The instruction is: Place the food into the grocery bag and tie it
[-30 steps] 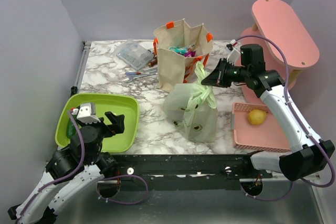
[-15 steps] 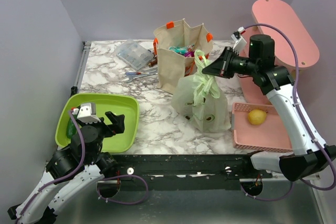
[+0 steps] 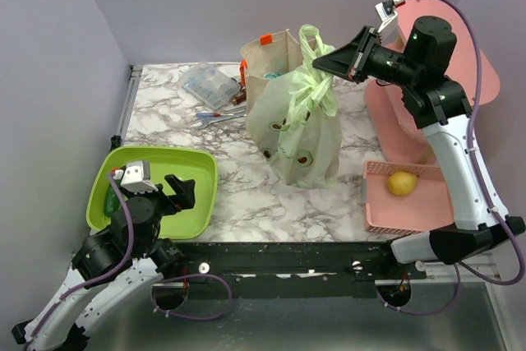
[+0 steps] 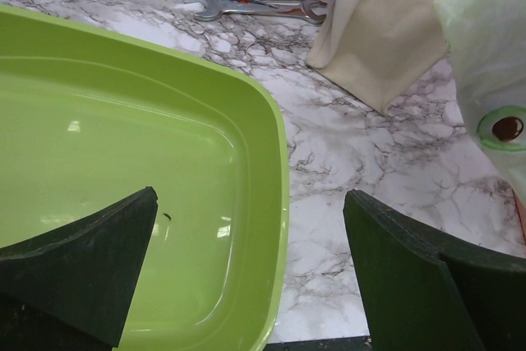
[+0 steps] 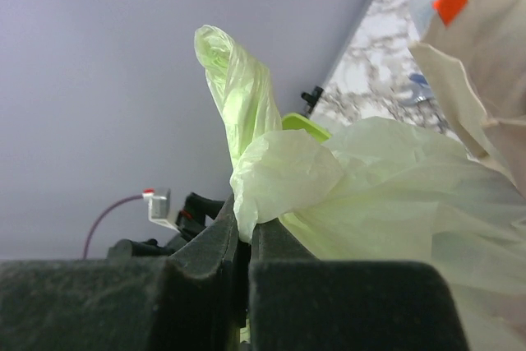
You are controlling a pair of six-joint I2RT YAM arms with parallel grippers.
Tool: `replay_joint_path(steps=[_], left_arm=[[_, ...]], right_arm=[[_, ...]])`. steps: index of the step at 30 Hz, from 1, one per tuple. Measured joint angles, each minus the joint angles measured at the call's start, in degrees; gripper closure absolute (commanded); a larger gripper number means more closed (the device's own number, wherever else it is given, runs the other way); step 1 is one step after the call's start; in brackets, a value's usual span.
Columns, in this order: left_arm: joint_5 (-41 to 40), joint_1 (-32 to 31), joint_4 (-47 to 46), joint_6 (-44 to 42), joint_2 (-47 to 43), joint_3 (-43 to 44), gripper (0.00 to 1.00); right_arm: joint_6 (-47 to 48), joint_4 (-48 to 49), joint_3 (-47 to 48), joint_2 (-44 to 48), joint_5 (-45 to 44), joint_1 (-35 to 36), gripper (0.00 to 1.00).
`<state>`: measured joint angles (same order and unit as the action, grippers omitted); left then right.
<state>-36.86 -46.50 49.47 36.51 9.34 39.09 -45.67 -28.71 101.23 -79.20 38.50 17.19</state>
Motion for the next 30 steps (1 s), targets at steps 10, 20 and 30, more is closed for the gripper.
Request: replay_joint_path(steps=[10,20,30], left_arm=[[0.0,0.0,0.0,0.0,0.5,0.0,0.02],[0.0,0.0,0.0,0.0,0.5,0.0,0.02],[0.0,0.0,0.0,0.0,0.9,0.0,0.02]], right_arm=[[-10.0,12.7,11.6,-8.4,-0.9,0.0,0.99],[-15.5,23.6,26.1,-19.6,-6.2,0.0,0.99],[-19.5,31.0,39.8,-30.1,-11.2,0.0,0.99]])
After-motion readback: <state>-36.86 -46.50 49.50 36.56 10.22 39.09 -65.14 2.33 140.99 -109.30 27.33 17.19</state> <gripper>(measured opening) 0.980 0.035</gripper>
